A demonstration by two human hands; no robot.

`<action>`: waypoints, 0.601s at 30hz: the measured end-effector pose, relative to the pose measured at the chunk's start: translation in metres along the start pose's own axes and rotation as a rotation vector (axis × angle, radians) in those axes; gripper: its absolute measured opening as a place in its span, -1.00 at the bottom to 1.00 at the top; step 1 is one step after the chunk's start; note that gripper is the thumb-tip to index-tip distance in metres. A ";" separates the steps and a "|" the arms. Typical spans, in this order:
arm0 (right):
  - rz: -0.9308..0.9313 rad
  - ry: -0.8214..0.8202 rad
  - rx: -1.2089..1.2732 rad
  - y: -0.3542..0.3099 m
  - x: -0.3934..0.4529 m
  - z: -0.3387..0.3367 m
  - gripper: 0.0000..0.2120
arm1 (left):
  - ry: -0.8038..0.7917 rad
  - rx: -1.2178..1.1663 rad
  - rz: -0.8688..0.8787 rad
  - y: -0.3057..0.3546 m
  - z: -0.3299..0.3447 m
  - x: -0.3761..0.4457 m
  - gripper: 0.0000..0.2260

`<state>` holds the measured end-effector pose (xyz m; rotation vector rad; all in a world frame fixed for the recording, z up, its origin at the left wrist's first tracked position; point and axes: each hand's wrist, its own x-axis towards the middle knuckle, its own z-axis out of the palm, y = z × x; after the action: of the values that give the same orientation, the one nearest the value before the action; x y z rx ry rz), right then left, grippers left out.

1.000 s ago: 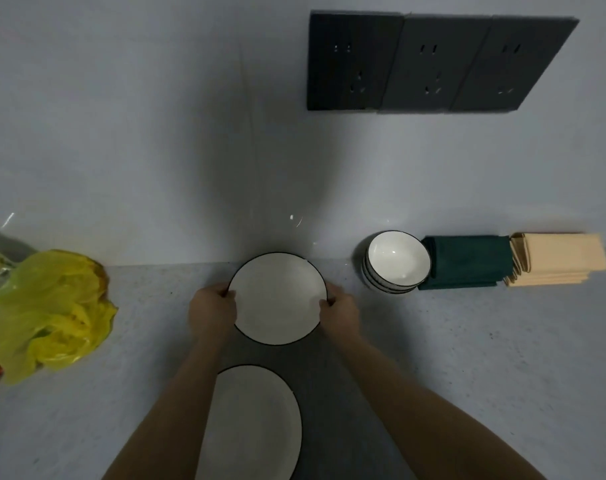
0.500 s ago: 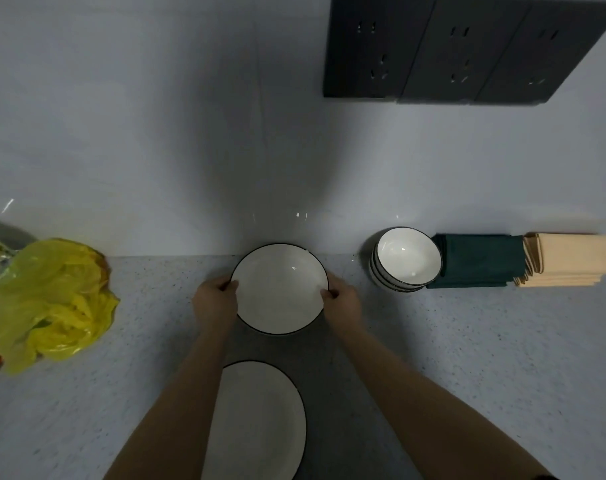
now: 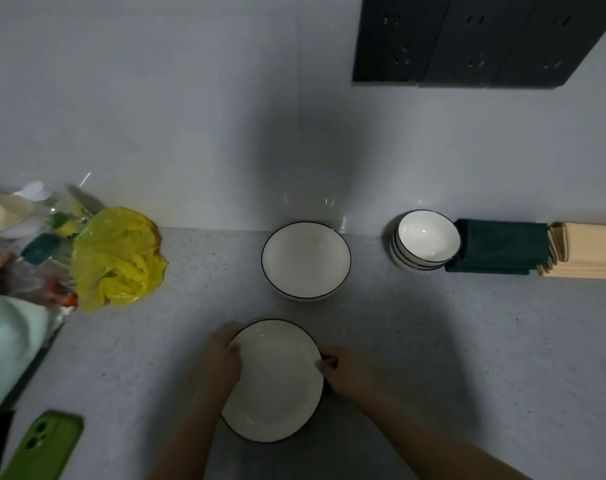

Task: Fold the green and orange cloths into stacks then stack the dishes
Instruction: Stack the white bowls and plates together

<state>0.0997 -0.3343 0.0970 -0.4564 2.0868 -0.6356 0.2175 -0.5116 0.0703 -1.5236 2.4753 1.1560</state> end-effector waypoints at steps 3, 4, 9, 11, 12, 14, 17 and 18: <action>-0.058 0.056 0.002 0.002 -0.006 0.004 -0.69 | 0.069 0.018 -0.072 -0.002 -0.004 0.000 -0.77; -0.077 0.078 0.022 0.003 -0.007 0.004 -0.70 | 0.096 0.016 -0.062 0.000 -0.009 -0.002 -0.80; -0.155 0.273 0.194 -0.006 -0.003 -0.013 -0.73 | 0.250 -0.107 0.085 0.035 -0.035 0.002 -0.89; -0.178 0.379 0.189 -0.012 0.005 -0.028 -0.69 | 0.256 -0.162 0.133 0.055 -0.041 0.011 -0.90; -0.185 0.424 0.212 -0.016 0.011 -0.038 -0.70 | 0.255 -0.208 0.139 0.066 -0.042 0.018 -0.90; -0.166 0.509 0.237 -0.027 0.027 -0.058 -0.77 | 0.257 -0.280 0.132 0.085 -0.037 0.042 -0.88; -0.126 0.586 0.213 -0.039 0.049 -0.076 -0.81 | 0.258 -0.277 0.099 0.098 -0.026 0.069 -0.81; -0.116 0.600 0.194 -0.044 0.061 -0.084 -0.80 | 0.258 -0.271 0.093 0.104 -0.021 0.082 -0.81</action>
<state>0.0004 -0.3796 0.1243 -0.2979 2.5318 -1.1411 0.1008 -0.5609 0.1156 -1.7414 2.6673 1.4475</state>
